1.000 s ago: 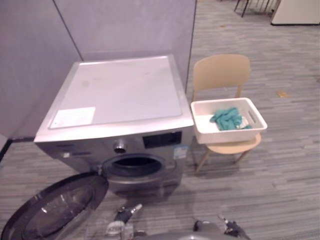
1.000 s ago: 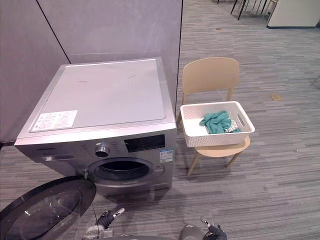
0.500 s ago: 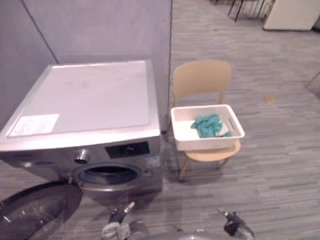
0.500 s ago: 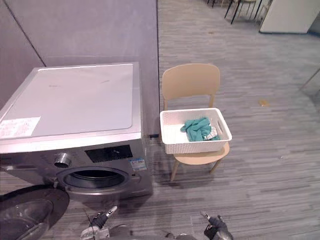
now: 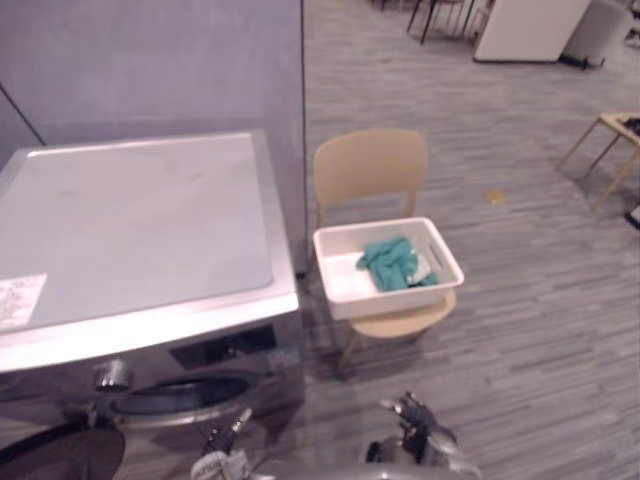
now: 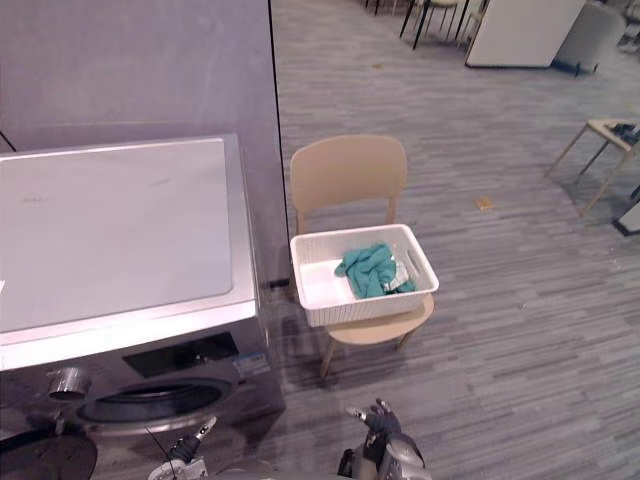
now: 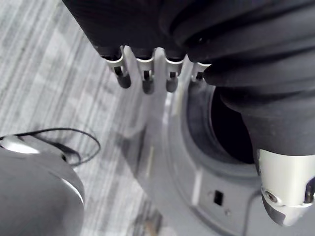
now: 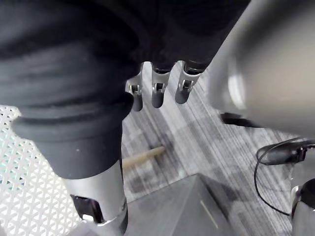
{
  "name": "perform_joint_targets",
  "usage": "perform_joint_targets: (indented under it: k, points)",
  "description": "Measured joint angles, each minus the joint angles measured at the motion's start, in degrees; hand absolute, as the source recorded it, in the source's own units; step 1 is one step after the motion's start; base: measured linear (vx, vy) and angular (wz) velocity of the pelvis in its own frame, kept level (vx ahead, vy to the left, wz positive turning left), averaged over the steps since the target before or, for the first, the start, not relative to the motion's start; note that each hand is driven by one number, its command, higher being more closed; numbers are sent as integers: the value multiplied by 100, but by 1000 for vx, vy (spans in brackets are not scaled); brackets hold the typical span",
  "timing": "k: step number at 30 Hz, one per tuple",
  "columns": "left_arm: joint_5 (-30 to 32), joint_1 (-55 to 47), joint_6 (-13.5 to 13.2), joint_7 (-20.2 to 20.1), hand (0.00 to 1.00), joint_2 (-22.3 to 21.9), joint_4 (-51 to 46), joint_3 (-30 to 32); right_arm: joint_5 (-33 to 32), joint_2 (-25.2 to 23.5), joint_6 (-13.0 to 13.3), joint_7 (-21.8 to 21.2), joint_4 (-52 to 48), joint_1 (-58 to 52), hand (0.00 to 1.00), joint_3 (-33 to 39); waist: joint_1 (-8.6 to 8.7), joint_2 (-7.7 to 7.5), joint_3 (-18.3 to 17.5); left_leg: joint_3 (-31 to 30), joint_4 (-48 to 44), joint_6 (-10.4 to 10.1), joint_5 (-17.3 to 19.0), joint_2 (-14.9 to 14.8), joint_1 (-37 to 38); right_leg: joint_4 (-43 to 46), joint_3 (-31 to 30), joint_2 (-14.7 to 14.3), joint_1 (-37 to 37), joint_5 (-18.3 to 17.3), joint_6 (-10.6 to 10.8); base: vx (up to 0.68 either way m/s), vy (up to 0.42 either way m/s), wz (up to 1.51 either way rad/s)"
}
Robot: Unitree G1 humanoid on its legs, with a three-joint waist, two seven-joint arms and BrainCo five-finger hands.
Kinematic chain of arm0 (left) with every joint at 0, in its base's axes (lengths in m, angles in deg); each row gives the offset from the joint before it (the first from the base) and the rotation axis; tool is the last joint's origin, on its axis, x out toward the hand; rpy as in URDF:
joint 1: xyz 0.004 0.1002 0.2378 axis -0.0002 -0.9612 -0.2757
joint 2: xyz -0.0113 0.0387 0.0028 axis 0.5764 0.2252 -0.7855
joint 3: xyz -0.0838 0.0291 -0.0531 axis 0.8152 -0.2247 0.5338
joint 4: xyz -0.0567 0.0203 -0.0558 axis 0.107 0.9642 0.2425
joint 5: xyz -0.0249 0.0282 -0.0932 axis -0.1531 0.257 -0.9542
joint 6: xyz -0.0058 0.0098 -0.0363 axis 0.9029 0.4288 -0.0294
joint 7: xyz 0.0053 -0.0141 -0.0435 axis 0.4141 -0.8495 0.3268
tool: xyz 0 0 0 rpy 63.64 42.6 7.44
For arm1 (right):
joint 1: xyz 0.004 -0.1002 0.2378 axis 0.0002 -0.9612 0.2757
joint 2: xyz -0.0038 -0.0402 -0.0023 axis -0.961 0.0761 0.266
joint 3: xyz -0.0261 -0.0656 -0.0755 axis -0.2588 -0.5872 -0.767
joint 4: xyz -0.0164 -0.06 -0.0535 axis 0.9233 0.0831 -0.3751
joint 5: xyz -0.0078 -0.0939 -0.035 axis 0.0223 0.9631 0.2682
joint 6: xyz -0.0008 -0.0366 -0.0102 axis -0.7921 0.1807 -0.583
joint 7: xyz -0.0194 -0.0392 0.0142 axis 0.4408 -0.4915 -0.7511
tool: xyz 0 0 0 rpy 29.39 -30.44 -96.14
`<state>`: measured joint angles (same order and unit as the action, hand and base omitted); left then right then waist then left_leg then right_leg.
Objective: Pick up the laundry basket with both hands and put the clothes into the washing machine.
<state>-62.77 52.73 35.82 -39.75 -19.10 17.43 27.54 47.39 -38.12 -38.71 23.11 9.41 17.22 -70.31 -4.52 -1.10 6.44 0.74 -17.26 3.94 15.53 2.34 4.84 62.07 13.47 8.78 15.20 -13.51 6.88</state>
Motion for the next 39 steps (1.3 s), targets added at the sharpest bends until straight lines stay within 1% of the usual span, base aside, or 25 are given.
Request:
perform_joint_targets:
  k: [2,4,6,7,9,10,11,12,13,14,15,17,18,19,20,22,23,24,25,27,28,29,31,35,39]
  points:
    - [-58,131,3,-1,0,-3,-11,-46,-14,93,31,36,14,-67,0,377,75,-5,-2,-336,-79,-8,4,-38,5,-190,111,353,0,-50,-106,161,-118,76]
    - [-117,286,1,15,0,-105,-89,-58,-46,207,69,111,-16,-239,0,779,81,29,-6,-709,-136,-166,94,-101,5,-783,-137,730,22,-37,-129,179,-172,84]
    - [-161,345,-55,17,0,-156,-155,-59,-133,209,30,179,-62,-381,0,1157,76,28,-14,-1027,-181,-346,197,-200,-12,-1884,-1001,919,-14,103,-347,179,-325,81]
    - [-164,323,-95,19,0,-147,-229,-41,-140,195,8,191,-61,-434,0,1281,82,16,-22,-1170,-260,-508,290,-283,-46,-2550,-1783,909,-52,272,-445,114,-358,56]
    - [-161,324,-117,15,0,-148,-265,-42,-194,185,-83,193,-53,-568,0,1378,169,10,-46,-1425,-440,-733,419,-411,-128,-3229,-2474,930,-239,549,-359,86,-430,81]
    - [-152,265,-129,11,0,-138,-269,-29,-298,115,-135,179,-65,-696,0,1470,239,-24,-118,-1641,-497,-1004,574,-612,-101,-3550,-2576,995,-423,935,127,106,-728,89]
    - [-144,166,-132,10,0,-104,-275,-17,-306,46,-154,188,-44,-766,0,1580,240,-87,-232,-1691,-479,-1162,663,-754,-67,-3715,-2283,1052,-450,1290,472,87,-631,63]
    - [-141,93,-126,9,0,-108,-272,46,-302,42,-172,184,-38,-807,0,1609,242,-82,-285,-1735,-472,-1288,733,-903,-18,-3698,-2034,1027,-516,1012,838,71,-693,7]
    - [-141,-51,-113,8,0,-224,-264,232,-265,129,-190,164,20,-775,0,1618,204,52,-425,-1778,-448,-1437,728,-1304,-11,-3689,-1576,790,-679,441,804,29,-633,-5]
    - [-141,-189,-110,5,0,-351,-254,325,-241,211,-194,162,69,-689,0,1628,203,221,-470,-1815,-442,-1648,577,-1542,-67,-3677,-1355,582,-716,131,772,23,-745,7]
    - [-139,-202,-111,-5,0,-446,-228,449,-235,288,-189,159,110,-625,0,1685,251,345,-472,-1976,-498,-1690,345,-1740,-184,-3556,-1172,389,-682,4,622,-5,-564,51]
    - [-166,-195,-101,-5,0,-477,-214,621,-228,302,-189,165,202,-649,0,1854,276,333,-515,-2234,-589,-1506,-677,-1835,-574,-3578,-805,254,-753,-95,369,27,-508,78]
    - [-188,-201,-101,-3,0,-472,-209,676,-228,317,-186,161,259,-602,0,1844,272,329,-512,-2229,-598,-1328,-1175,-1838,-755,-3741,-634,163,-843,-25,235,22,-567,75]
    - [-199,-210,-100,0,0,-458,-198,678,-226,342,-168,164,365,-524,0,1792,271,327,-506,-2079,-672,-1001,-1684,-1919,-1014,-4109,-377,101,-1053,137,8,10,-523,69]
    - [-198,-207,-103,0,0,-454,-194,651,-225,358,-162,167,408,-499,0,1733,270,337,-501,-1863,-753,-948,-1696,-1997,-1155,-4328,-210,31,-1188,234,-78,-6,-454,87]
    - [-174,-172,-94,-2,0,-301,-161,275,-229,422,-85,179,452,-432,0,1510,264,329,-498,-289,-901,-968,-1658,-2173,-1611,-4950,404,-222,-1562,495,-337,-39,-351,96]
    - [-137,-155,-90,-3,0,-255,-119,139,-234,454,-79,195,465,-392,0,1505,272,339,-486,74,-905,-965,-1640,-2126,-1644,-5032,517,-261,-1599,514,-367,-89,-243,101]
    - [-94,-128,-84,-2,0,-164,-49,-107,-240,488,-66,231,516,-295,0,1471,297,312,-466,639,-915,-993,-1268,-2033,-1677,-5105,760,-275,-1614,521,-388,-120,-145,96]
    - [-77,-129,-85,-3,0,-107,-32,-298,-241,521,-60,261,530,-197,0,1466,315,280,-463,770,-903,-1048,-972,-1714,-1644,-5163,921,-228,-1616,536,-405,-120,-93,88]
    - [-19,-137,-83,-9,0,-55,39,-541,-241,568,-54,256,515,-77,0,1344,354,275,-456,884,-360,-946,-705,-1267,-1456,-5233,1081,-139,-1627,610,-355,-54,26,61]
    - [98,-149,-89,-15,0,-19,135,-652,-241,556,-54,256,512,-50,0,1345,329,199,-411,952,167,-848,-822,-1105,-1200,-5253,1113,-39,-1637,670,-300,-6,56,46]
    - [125,-133,-92,-25,0,-7,135,-672,-241,520,-56,254,509,-40,0,1320,305,216,-409,967,356,-781,-1003,-1027,-1118,-5310,1095,-36,-1662,709,-282,-25,56,25]
    - [192,-124,-95,-30,0,73,151,-686,-233,367,-57,238,443,-16,0,914,197,106,-392,847,892,-767,-1246,-766,-929,-5620,944,23,-1704,914,-245,-38,78,-4]
    - [404,-113,-89,-97,0,161,237,-701,-223,214,-59,145,361,-29,0,386,232,50,-406,585,1616,-730,-1551,-523,-632,-5730,933,120,-1725,968,-203,-6,65,2]
    - [493,-82,-92,-99,0,224,240,-714,-121,174,-80,143,22,-53,0,-164,232,-35,-364,514,1921,-733,-1553,-481,-415,-5581,843,152,-1668,933,-162,15,21,-13]
